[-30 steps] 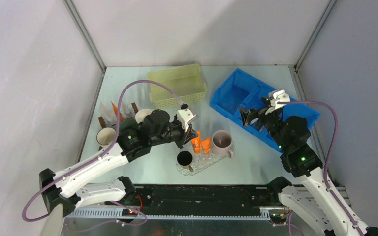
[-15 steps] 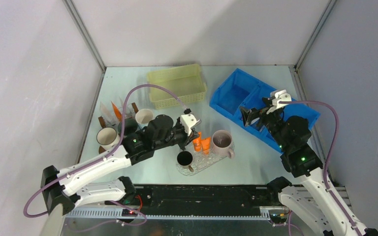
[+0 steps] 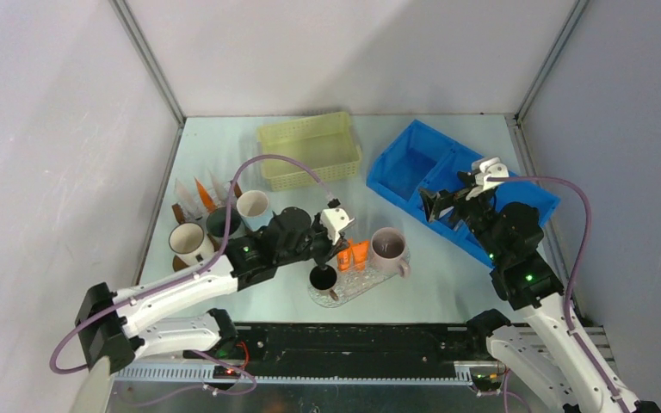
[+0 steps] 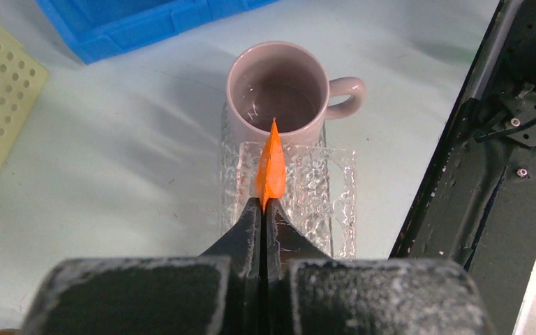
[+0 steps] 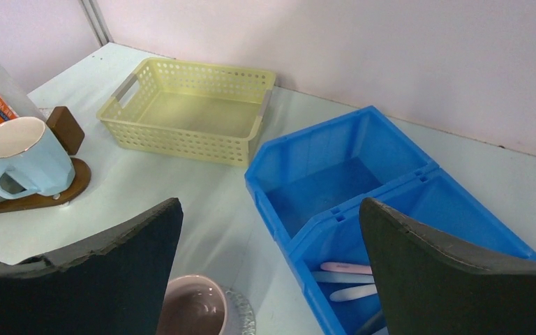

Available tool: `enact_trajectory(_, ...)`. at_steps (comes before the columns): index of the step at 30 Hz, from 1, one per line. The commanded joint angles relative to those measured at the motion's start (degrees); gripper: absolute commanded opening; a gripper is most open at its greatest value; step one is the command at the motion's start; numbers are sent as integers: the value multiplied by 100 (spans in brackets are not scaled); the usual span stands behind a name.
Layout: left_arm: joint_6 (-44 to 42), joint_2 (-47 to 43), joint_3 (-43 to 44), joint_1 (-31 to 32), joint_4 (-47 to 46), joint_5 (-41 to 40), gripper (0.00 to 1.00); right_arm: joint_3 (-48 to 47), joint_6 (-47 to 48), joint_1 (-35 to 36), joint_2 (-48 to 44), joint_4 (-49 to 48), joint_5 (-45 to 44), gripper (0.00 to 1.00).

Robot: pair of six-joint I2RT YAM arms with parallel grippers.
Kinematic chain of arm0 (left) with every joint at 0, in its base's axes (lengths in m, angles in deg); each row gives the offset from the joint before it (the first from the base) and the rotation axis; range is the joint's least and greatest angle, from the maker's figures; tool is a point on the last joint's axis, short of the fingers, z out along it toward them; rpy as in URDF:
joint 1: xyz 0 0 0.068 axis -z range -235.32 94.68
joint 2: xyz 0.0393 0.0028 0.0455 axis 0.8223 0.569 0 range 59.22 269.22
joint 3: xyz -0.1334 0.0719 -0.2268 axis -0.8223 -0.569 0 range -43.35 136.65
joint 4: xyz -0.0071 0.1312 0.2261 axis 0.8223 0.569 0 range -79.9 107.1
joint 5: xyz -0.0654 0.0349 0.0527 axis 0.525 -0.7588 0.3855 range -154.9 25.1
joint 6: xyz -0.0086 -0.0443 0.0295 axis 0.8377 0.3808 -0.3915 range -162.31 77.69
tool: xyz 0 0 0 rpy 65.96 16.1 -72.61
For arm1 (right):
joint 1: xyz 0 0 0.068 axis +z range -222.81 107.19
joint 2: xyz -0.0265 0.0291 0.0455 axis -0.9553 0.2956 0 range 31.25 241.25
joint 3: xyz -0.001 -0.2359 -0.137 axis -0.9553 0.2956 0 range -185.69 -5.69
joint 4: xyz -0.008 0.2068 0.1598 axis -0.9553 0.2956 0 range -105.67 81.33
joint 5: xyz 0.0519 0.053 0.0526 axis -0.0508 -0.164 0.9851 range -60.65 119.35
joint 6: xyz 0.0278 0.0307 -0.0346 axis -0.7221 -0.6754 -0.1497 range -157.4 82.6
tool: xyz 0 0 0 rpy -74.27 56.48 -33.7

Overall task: Prepare toiletry sets of a toothbrush and toothpaste on the tray
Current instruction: Place the toothpaste in the toothpaste holder.

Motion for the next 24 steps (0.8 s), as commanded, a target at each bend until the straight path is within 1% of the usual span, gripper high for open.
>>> enact_trajectory(1,-60,67,-124,40,-555,144,0,67,-84,-57,9,-267,125,100)
enact_trajectory(8,-59,292,-410,42,-1088,185,0,143,-94,-119,61,-306,167,99)
enact_trajectory(13,-41,395,-535,42,-1215,218,2,156,-87,-179,86,-278,185,99)
enact_trajectory(15,-35,378,-582,40,-1243,217,7,155,-80,-199,94,-273,202,99)
enact_trajectory(20,-37,269,-643,42,-1155,162,27,155,-76,-242,123,-263,214,99)
enact_trajectory(21,-37,230,-647,40,-1121,132,29,155,-76,-245,132,-256,202,99)
enact_trajectory(24,-49,157,-618,40,-1036,58,44,155,-134,-263,160,-242,68,99)
